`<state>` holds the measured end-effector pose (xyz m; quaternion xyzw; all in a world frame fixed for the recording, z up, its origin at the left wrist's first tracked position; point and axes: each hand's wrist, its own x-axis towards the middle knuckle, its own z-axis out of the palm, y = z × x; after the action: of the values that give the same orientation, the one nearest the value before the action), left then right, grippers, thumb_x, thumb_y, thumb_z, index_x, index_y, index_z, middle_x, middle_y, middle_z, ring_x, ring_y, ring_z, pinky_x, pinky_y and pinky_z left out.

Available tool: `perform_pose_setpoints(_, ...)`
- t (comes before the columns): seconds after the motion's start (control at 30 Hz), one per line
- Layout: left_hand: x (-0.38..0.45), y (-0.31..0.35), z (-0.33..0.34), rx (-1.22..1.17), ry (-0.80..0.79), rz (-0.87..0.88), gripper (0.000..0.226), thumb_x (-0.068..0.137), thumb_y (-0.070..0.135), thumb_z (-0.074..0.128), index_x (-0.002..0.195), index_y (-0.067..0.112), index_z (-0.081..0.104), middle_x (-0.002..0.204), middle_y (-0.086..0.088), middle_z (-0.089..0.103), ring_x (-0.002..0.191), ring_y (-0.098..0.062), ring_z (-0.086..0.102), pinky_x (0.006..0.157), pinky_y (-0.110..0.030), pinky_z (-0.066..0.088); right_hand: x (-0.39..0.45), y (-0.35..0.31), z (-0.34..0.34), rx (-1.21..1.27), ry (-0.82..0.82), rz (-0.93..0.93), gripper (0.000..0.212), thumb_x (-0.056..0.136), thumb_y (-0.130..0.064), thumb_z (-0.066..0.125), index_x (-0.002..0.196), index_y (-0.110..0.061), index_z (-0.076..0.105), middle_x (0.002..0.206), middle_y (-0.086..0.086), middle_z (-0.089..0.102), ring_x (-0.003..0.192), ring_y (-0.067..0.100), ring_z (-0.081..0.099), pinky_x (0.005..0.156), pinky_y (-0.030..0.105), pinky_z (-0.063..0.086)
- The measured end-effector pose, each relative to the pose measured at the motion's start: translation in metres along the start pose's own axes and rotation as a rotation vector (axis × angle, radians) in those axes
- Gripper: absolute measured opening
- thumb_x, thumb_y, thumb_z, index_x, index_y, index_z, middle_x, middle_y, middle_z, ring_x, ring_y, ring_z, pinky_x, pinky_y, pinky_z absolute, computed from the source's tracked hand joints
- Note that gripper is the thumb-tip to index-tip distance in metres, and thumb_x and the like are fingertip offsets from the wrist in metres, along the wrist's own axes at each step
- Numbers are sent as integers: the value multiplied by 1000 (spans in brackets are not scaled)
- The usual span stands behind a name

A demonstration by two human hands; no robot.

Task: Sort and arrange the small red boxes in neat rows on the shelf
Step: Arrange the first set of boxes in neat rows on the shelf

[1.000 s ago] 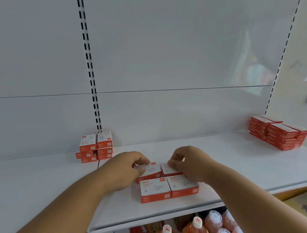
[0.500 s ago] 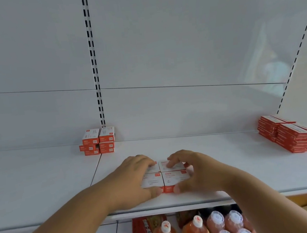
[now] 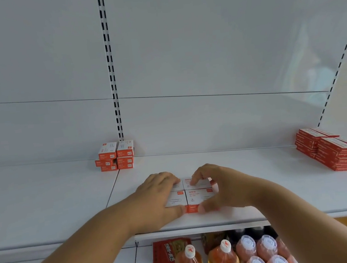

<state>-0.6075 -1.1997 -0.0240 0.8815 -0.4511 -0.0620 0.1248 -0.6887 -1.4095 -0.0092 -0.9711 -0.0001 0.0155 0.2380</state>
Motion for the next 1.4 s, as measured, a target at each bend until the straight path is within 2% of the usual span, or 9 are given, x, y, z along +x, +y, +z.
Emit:
perform_pose_setpoints(0.23,-8,-31,-18,-277,167,-64,63,89,62,53,145,46,29,156,22,20,142,-4,22,115,-33,26,26,-24,-7,12,116,-57,43,77,-60,67,115,-41,59,134,-18,44,121,6,44,104,29,41)
perform_pose_setpoints(0.37,-13,-77,-42,-331,402,-181,22,94,35,61,115,36,56,116,21,57,103,2,56,87,-23,43,65,-60,4,24,292,-42,20,89,-50,60,101,-35,63,117,-13,55,106,5,54,83,24,47)
perform_pose_setpoints(0.43,-10,-99,-49,-301,483,-226,11,92,27,61,100,34,59,96,18,63,90,-7,61,78,-26,47,89,-78,10,2,309,-22,15,92,-42,58,103,-32,64,110,-12,58,102,9,58,78,24,45)
perform_pose_setpoints(0.7,15,-150,-45,-208,844,-437,22,93,38,57,102,18,57,89,2,61,83,-22,59,67,-33,46,161,-124,32,-29,181,124,46,98,-29,50,142,-38,41,135,-2,57,116,20,55,87,25,41)
perform_pose_setpoints(0.83,24,-175,-36,-260,738,-559,50,92,59,47,110,17,67,106,-6,63,101,-28,60,85,-40,51,173,-126,42,145,184,264,32,96,-27,50,126,-39,56,120,0,60,99,22,62,78,32,51)
perform_pose_setpoints(0.97,28,-183,-35,-383,686,-547,45,90,56,48,105,23,74,102,-3,68,94,-25,64,80,-36,54,177,-131,43,314,324,307,8,92,-25,55,88,-25,62,99,7,67,90,32,69,61,34,48)
perform_pose_setpoints(1.17,20,-180,-37,-456,699,-471,28,97,27,47,97,19,74,93,-1,69,85,-21,60,68,-33,47,174,-145,47,481,406,371,20,82,-5,55,88,-23,49,100,10,67,63,22,54,49,25,40)
perform_pose_setpoints(1.3,18,-176,-37,-561,791,-402,27,97,27,51,119,21,66,108,1,71,95,-21,66,85,-40,55,166,-148,45,688,437,331,31,80,0,59,97,-22,48,98,9,65,72,23,60,63,35,47)
perform_pose_setpoints(1.4,15,-165,-42,-714,762,-346,31,97,35,57,126,25,54,107,6,65,92,-17,65,77,-31,53,156,-148,40,801,437,254,36,81,3,63,108,-18,49,97,9,67,80,26,65,68,36,47)
